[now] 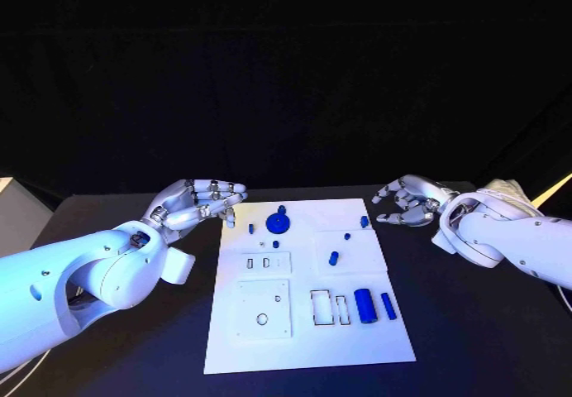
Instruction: Assemble the parts on the task board
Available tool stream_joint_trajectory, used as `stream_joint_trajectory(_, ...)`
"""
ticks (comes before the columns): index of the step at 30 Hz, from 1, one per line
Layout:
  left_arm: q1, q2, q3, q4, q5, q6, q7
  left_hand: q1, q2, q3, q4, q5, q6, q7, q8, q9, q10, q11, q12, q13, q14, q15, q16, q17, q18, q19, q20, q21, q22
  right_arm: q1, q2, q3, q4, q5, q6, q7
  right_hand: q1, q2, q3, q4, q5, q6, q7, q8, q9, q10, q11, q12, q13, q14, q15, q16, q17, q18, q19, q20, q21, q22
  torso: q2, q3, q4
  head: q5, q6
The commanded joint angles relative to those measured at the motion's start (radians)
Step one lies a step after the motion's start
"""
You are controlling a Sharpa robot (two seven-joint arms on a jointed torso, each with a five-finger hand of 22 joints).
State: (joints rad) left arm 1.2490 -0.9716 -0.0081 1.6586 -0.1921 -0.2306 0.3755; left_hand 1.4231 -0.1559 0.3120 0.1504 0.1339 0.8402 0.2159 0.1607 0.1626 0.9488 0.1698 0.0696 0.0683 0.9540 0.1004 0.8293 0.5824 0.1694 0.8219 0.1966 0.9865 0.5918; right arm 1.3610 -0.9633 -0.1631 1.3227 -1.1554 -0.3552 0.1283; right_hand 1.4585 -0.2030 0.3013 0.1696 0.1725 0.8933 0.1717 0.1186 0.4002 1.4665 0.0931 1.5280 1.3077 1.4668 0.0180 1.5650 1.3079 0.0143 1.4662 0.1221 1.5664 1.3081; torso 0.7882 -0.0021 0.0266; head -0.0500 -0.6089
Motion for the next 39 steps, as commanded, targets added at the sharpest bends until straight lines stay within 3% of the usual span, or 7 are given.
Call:
stream_joint_trajectory(1, 0.001, 0.002, 0.0, -0.001, -0.006, 0.021, 0.009, 0.006, 0.007, 0.005, -0.002, -0.004, -0.004, 0.001, -0.003, 0.002, -0.003, -0.001, -0.001, 0.0, -0.005, -0.001, 0.005, -0.001, 0.015, -0.007, 0.001, 0.007, 0.001, -0.007, 0.01, 0.0, -0.014, -0.047, 0.037, 0.021, 0.009, -0.003, 0.001, -0.004, 0.005, 0.004, -0.005, -0.003, -0.001, 0.056, -0.009, -0.004, 0.218, 0.104, -0.008, 0.006, 0.263, -0.014, 0.105, -0.006, 0.004, 0.263, 0.001, 0.0004, 0.0013, -0.005, -0.001)
stream_joint_trajectory(16, 0.001, 0.0, 0.0, -0.002, -0.008, 0.022, 0.008, 0.006, 0.007, 0.005, -0.002, -0.004, -0.004, 0.001, -0.003, 0.002, -0.003, -0.001, -0.001, 0.0, -0.005, -0.001, 0.005, -0.001, 0.015, -0.007, 0.001, 0.007, 0.001, -0.045, 0.06, -0.001, -0.063, -0.057, 0.006, -0.002, -0.001, -0.004, 0.008, 0.0, 0.022, 0.008, -0.003, -0.003, -0.003, 0.059, -0.007, -0.001, 0.221, 0.104, -0.007, 0.006, 0.263, -0.014, 0.105, -0.007, 0.004, 0.263, 0.002, -0.0011, 0.0031, 0.0, -0.008)
stream_joint_trajectory(23, 0.001, -0.001, 0.0, -0.001, -0.008, 0.021, 0.007, 0.006, 0.007, 0.005, -0.002, -0.004, -0.004, 0.001, -0.003, 0.002, -0.003, -0.001, -0.001, 0.0, -0.005, -0.001, 0.005, -0.001, 0.015, -0.007, 0.001, 0.007, 0.001, -0.049, 0.073, -0.001, -0.068, -0.056, 0.003, -0.007, -0.007, 0.0, 0.014, 0.003, 0.028, 0.013, -0.002, -0.002, -0.003, 0.06, -0.007, 0.0, 0.222, 0.104, -0.007, 0.006, 0.263, -0.014, 0.105, -0.007, 0.004, 0.263, 0.001, -0.001, 0.0006, 0.002, -0.012)
stream_joint_trajectory(27, 0.001, -0.002, 0.0, 0.0, -0.009, 0.021, 0.006, 0.006, 0.007, 0.005, -0.002, -0.004, -0.004, 0.001, -0.003, 0.002, -0.003, -0.001, -0.001, 0.0, -0.005, -0.001, 0.005, -0.001, 0.015, -0.007, 0.001, 0.007, 0.001, -0.05, 0.08, -0.001, -0.074, -0.056, -0.001, -0.013, -0.009, 0.003, 0.018, 0.005, 0.03, 0.015, -0.002, -0.001, -0.003, 0.061, -0.007, 0.001, 0.223, 0.104, -0.007, 0.006, 0.263, -0.014, 0.105, -0.007, 0.004, 0.263, 0.001, -0.0014, 0.0024, -0.002, -0.009)
stream_joint_trajectory(39, 0.001, -0.004, 0.0, 0.0, -0.009, 0.021, 0.004, 0.006, 0.007, 0.006, -0.003, -0.004, -0.003, 0.001, -0.003, 0.002, -0.002, -0.001, 0.0, 0.0, -0.005, -0.001, 0.007, -0.003, 0.015, -0.009, 0.001, 0.009, 0.002, -0.053, 0.101, -0.001, -0.093, -0.049, -0.004, -0.016, -0.015, 0.03, 0.069, 0.004, 0.032, 0.041, -0.006, 0.006, -0.006, 0.068, -0.01, 0.006, 0.228, 0.104, -0.01, 0.006, 0.263, -0.014, 0.105, -0.009, 0.004, 0.263, 0.001, -0.0007, 0.0018, 0.005, -0.008)
